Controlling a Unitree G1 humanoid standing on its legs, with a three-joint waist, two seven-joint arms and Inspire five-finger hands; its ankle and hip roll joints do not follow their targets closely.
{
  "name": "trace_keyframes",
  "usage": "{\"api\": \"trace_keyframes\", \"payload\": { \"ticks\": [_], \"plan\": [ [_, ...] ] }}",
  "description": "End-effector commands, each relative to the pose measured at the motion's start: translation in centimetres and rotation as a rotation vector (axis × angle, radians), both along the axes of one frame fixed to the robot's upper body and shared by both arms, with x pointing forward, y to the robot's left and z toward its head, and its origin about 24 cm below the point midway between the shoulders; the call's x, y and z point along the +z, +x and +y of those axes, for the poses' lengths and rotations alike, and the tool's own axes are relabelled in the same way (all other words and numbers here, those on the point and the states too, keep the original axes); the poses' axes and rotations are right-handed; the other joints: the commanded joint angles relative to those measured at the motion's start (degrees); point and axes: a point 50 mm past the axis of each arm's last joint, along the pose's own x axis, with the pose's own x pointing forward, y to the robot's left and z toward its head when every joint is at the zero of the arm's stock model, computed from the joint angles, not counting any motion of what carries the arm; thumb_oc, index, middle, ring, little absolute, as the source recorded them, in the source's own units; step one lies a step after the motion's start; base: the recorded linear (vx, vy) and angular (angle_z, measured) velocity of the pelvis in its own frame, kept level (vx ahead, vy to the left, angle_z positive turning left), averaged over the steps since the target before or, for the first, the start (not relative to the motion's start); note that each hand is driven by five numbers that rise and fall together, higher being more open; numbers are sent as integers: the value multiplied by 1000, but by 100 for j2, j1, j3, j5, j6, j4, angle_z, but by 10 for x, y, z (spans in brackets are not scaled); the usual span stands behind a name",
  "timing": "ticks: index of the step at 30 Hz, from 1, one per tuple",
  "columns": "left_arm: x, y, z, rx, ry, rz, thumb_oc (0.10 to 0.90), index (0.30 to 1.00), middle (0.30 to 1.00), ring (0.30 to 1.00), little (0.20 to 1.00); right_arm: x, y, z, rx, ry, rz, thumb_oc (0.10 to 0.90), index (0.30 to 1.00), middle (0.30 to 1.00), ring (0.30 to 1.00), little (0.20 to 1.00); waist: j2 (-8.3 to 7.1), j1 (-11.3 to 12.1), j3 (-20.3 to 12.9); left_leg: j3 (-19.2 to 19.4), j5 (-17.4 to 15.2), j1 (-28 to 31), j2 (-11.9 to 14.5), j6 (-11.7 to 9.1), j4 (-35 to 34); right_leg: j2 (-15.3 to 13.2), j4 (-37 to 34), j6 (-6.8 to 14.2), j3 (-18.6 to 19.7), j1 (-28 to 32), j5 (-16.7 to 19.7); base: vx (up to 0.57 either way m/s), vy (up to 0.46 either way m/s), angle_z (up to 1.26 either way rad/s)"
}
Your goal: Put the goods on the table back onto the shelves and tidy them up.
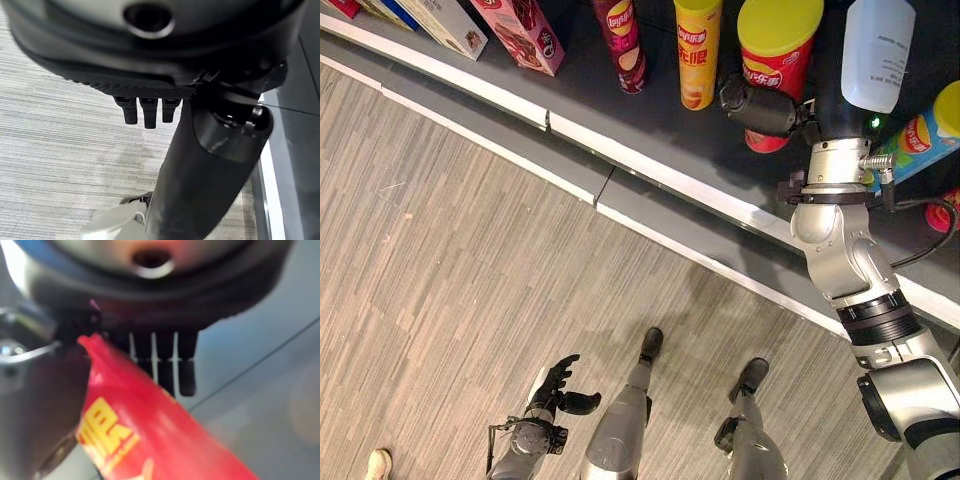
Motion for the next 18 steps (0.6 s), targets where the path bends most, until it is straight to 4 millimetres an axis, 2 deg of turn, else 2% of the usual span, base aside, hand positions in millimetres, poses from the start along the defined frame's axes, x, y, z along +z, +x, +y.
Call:
{"api": "trace_keyframes", "payload": {
  "ticks": [1,10,18],
  "plan": [
    [2,-6,17,-6,84,-6,800,900,900,900,900,66,-26,10,18,6,-344,400,300,300,300,300,-123,28,-300,47,-323,-92,-109,45,42,-516,148,644,69,390,-374,-17,2,6],
    [8,2,15,-10,86,-45,800,900,900,900,900,70,-24,12,32,73,-374,400,300,300,300,300,-55,48,-119,-9,-295,-287,-171,52,58,-555,155,666,26,238,-351,-14,2,1],
    [13,8,12,-31,83,-80,800,900,900,900,900,76,-20,-5,-5,167,-400,400,300,300,300,300,39,77,-18,-43,-262,-480,-250,59,76,-611,160,696,-20,81,-293,-22,12,6]
  ]
}}
